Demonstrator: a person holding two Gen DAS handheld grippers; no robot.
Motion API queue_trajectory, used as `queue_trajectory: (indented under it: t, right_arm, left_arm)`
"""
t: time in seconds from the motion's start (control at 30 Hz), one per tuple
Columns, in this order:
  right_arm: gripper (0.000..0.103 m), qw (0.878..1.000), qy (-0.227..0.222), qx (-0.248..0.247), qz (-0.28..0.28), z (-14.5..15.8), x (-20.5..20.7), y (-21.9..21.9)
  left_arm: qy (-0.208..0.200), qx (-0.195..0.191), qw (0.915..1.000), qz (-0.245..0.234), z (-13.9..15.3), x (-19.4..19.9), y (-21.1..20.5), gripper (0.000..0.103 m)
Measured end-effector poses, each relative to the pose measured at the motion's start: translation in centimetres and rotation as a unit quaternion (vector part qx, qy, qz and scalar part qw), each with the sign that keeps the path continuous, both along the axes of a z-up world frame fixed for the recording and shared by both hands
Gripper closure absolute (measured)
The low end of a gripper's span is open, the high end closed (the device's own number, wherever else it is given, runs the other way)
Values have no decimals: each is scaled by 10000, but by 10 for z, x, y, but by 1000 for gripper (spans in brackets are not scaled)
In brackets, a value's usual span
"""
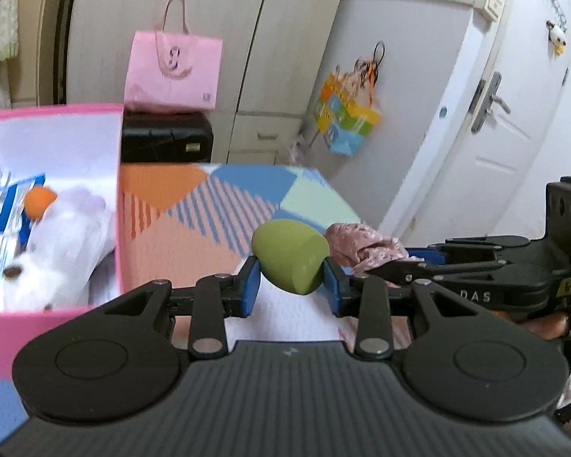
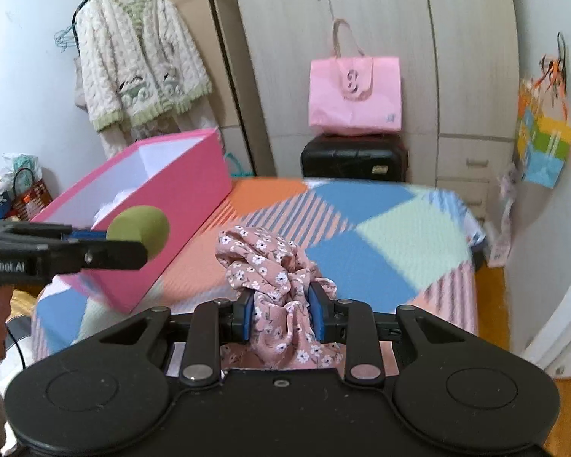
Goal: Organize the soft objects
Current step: 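Carry the green sponge and floral cloth with both tools over the shoebox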
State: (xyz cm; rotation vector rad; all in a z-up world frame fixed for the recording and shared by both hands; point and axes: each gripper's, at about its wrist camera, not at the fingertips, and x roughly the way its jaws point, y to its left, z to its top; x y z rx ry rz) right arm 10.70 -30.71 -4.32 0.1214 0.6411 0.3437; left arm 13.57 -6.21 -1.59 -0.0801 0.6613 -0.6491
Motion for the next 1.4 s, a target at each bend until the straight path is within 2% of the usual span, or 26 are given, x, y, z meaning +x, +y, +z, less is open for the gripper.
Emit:
queue_trajectory:
  t: [0.23, 0.37, 0.5, 0.6, 0.7, 0.8, 0.9, 0.97, 1.03, 1.2, 1.3, 1.4]
  right_arm:
    - [69, 9978, 60, 112, 651, 7, -23, 32]
    - [69, 9929, 144, 109, 1179, 10, -34, 50]
    - [69, 9858, 232, 291, 1639, 13, -38, 67]
    - [69, 9800, 231, 406, 1934, 19, -39, 77]
    - [69, 9760, 159, 479, 2118, 29, -35, 83]
    - [69, 9742, 17, 459, 2209, 37, -29, 91]
    - [69, 9775, -69, 468, 2057, 25, -22, 99]
    - [69, 9805, 226, 539, 1879, 11, -14, 96]
    - [69, 9793, 501, 612, 1863, 1, -10, 92]
    - [67, 9746, 756, 343, 2078, -6, -30, 85]
    - [64, 9708, 1067, 172, 2141, -17, -43, 83]
    - [62, 9691, 1473, 35, 1979, -36, -49, 83]
  left_arm:
    - [457, 122, 9986, -228, -10, -18, 12, 69]
    - [505, 408, 9977, -188, -11, -32, 24, 69]
    - [630, 618, 9956, -318, -9, -43, 46, 69]
    - [768, 829, 9934, -216, -11, -49, 67, 69]
    - [868, 866, 9925, -38, -9, -52, 88, 69]
    - [781, 790, 9938, 48, 0, -52, 102, 69]
    - [611, 780, 9947, 273, 1, -48, 105, 69]
    - [525, 798, 9950, 296, -1, -46, 103, 69]
    - [527, 735, 9958, 111, -3, -43, 104, 69]
    - [563, 696, 9960, 49, -10, -36, 102, 69]
    - [702, 604, 9957, -27, -17, -35, 100, 69]
    - [761, 639, 9950, -58, -22, -35, 97, 69]
